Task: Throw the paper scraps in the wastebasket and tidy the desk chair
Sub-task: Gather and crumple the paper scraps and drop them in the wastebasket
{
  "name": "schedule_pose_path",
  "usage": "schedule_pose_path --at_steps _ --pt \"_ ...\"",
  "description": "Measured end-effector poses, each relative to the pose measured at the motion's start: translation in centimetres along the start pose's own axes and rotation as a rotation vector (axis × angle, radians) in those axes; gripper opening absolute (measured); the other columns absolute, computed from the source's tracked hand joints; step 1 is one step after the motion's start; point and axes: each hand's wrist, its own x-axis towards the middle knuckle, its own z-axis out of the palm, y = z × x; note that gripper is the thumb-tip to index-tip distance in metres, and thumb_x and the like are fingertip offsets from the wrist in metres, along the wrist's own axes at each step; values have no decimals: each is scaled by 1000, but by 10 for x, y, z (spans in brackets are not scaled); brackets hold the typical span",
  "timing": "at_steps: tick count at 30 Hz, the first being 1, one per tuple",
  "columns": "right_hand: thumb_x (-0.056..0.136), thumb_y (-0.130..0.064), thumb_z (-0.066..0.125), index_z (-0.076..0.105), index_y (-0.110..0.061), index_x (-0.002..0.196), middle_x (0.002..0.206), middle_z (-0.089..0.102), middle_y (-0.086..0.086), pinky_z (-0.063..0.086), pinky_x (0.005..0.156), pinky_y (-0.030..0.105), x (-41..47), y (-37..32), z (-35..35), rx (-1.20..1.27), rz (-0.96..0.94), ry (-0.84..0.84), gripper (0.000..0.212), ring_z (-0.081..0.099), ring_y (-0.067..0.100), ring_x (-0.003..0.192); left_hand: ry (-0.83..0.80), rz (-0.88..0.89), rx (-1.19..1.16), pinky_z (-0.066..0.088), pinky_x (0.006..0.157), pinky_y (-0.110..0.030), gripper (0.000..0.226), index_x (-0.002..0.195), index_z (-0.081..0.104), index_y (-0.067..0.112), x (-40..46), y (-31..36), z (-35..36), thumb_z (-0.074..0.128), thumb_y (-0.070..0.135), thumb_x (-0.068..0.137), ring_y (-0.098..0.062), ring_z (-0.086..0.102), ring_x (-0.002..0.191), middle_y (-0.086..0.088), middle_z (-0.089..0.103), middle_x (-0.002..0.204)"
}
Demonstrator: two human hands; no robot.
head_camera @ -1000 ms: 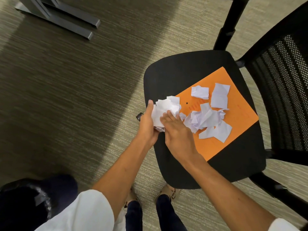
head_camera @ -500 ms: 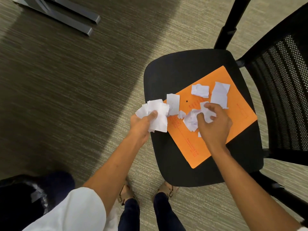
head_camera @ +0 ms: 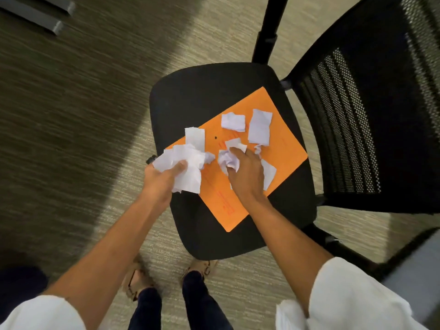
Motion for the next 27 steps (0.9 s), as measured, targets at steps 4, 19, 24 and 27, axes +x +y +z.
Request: schedule_pose_path --at_steps 4,19,24,27 --pt "91 -6 66 69 -13 123 118 70 14 55 91 41 0 18 -18 129 26 59 32 64 28 109 -6 -8 5 60 65 -40 23 105 67 16 -3 -6 14 75 6 86 -14 76 77 2 76 94" --pt "92 -12 63 42 -28 140 113 69 9 56 70 39 -46 -44 -39 186 -93 75 55 66 26 99 -198 -95 -124 60 75 -38 30 130 61 7 -22 5 66 57 12 100 -26 71 100 -12 72 115" --pt "93 -16 57 45 -22 144 143 56 5 59 79 40 -49 -38 -26 176 -174 -96 53 63 27 116 -286 -127 -166 60 81 -36 59 133 61 10 -26 8 62 65 46 86 -27 70 110 -12 72 122" --pt "90 -27 55 23 -19 154 159 34 5 55 96 45 -53 -36 -22 209 -237 -246 72 46 25 137 -291 -89 -164 60 80 -35 47 132 61 5 -22 3 58 71 20 89 -28 71 107 -14 72 120"
